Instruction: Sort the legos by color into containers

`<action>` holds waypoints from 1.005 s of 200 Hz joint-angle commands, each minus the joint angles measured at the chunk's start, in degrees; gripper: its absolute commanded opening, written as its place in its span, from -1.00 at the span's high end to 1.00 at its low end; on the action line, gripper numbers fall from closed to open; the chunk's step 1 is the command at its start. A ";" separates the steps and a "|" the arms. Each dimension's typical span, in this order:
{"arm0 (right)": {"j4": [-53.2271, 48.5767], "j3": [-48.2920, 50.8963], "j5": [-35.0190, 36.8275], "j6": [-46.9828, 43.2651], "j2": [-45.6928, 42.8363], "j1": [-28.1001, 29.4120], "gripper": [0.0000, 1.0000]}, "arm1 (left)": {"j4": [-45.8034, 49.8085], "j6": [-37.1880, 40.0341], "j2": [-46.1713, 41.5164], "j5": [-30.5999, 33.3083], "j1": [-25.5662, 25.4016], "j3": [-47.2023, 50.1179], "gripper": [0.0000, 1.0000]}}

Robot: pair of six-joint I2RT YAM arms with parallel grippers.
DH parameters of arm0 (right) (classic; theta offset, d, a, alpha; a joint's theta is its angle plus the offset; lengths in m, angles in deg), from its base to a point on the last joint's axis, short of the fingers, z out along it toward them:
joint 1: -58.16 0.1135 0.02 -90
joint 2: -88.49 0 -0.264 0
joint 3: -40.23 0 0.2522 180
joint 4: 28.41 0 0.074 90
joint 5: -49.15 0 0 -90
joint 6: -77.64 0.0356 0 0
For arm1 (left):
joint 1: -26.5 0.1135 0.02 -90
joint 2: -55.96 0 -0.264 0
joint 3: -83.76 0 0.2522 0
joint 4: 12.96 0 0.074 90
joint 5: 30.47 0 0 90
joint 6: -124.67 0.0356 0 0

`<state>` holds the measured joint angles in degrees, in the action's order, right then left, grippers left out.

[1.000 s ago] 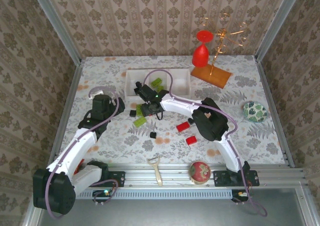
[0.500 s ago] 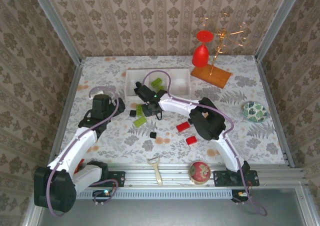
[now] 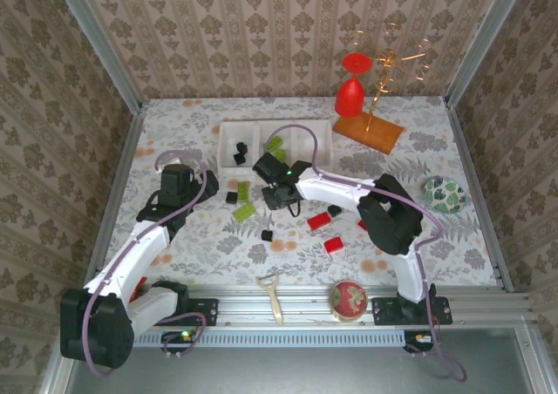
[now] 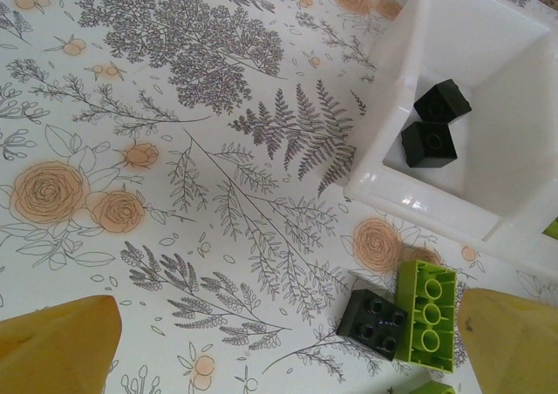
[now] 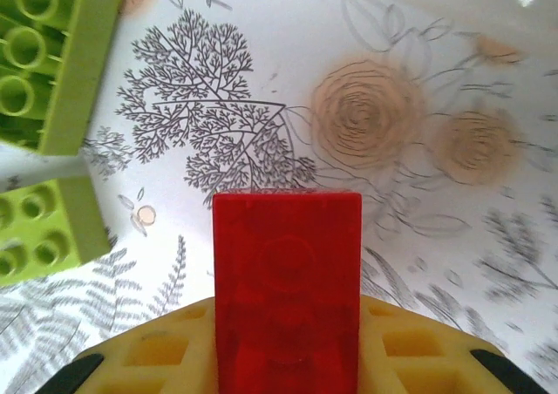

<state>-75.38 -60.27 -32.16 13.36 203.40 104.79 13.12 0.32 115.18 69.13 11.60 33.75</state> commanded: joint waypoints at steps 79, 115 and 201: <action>-0.80 7.47 6.90 0.23 -15.23 -6.93 0.52 | -1.27 -1.69 0.37 -1.19 0.40 0.91 -1.00; 0.37 6.99 7.37 -0.94 -15.24 -10.51 0.51 | -1.21 -1.77 0.46 -1.32 0.48 1.09 -1.00; 1.34 -3.24 6.97 -5.18 -5.23 -15.47 0.51 | -1.08 -1.69 0.73 -1.69 0.67 0.74 -1.00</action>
<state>-74.53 -59.37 -26.21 10.45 194.37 89.63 12.72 -0.31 115.38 68.26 11.67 34.03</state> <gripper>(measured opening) 0.331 0.999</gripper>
